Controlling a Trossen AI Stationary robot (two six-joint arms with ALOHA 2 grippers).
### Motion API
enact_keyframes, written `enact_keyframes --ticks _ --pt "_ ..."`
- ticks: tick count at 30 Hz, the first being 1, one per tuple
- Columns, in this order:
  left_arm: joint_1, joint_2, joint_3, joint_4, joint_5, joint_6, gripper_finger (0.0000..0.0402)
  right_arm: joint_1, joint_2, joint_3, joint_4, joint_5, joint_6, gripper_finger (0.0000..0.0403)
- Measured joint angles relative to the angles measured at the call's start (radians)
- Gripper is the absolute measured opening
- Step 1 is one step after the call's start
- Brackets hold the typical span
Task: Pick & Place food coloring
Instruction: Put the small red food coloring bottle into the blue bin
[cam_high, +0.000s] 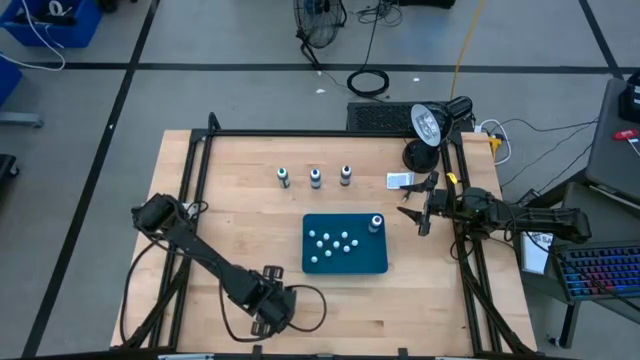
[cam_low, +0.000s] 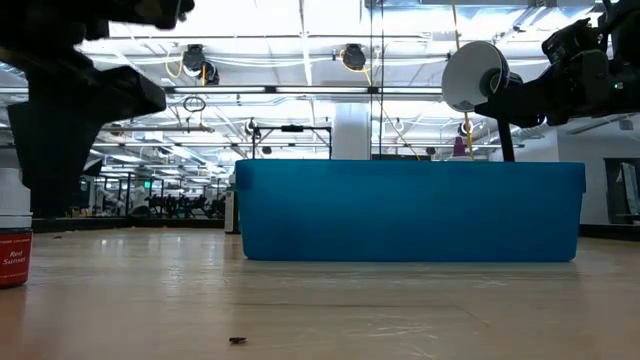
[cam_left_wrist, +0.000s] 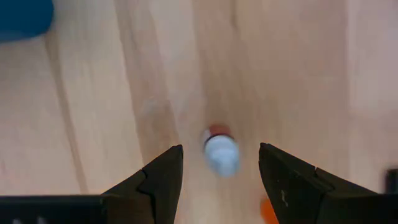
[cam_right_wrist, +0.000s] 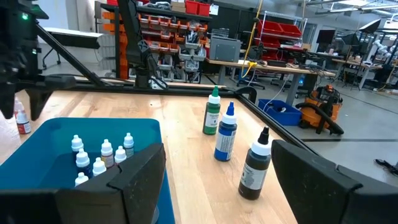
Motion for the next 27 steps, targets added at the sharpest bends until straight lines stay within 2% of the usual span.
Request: enact_keyframes --ticks 23,27 --pt "0.011 0.0 -0.013 0.02 0.005 -0.025 0.0211 0.0 0.0 0.0 0.0 0.0 0.0 0.0279" --pt "0.011 0.0 -0.013 0.022 0.004 -0.025 0.0192 0.0 0.0 0.0 0.0 0.0 0.0 0.0279"
